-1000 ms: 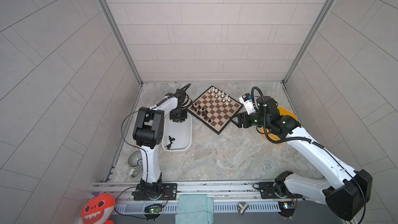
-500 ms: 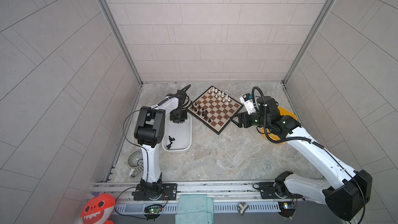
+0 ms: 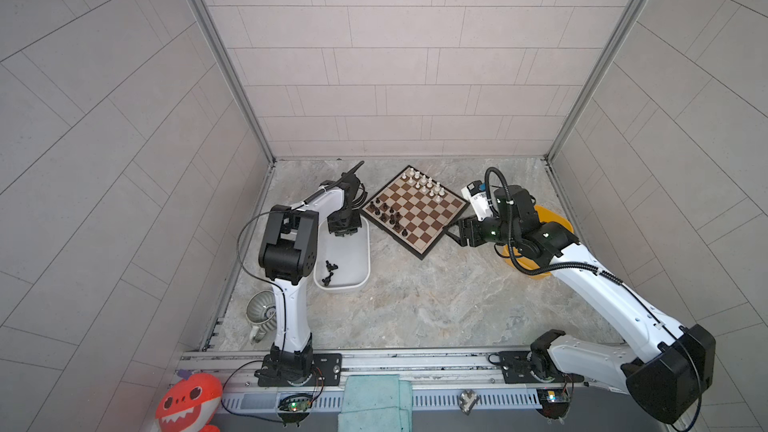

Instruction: Set up the chess pieces on the board

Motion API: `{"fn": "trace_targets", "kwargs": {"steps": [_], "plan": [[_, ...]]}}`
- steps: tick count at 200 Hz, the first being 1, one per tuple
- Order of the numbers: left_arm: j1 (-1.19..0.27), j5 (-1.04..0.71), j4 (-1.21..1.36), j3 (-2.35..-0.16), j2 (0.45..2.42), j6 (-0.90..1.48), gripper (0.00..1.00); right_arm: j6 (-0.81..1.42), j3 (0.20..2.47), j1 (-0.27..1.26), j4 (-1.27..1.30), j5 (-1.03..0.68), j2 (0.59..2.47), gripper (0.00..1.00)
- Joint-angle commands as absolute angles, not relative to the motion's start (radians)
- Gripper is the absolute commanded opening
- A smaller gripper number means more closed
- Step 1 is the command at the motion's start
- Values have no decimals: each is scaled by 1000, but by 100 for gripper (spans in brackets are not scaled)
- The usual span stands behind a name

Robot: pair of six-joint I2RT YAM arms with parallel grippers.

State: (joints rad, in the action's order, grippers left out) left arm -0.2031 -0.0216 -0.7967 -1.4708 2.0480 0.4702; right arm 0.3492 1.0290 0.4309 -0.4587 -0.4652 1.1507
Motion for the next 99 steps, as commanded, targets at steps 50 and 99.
{"fn": "trace_targets", "kwargs": {"steps": [50, 99], "plan": [[-195, 29, -789, -1448, 2028, 466, 22, 355, 1012, 429, -436, -489, 1152, 71], [-219, -10, -777, -1351, 1908, 392, 18, 356, 1009, 429, -428, -489, 1152, 71]]}}
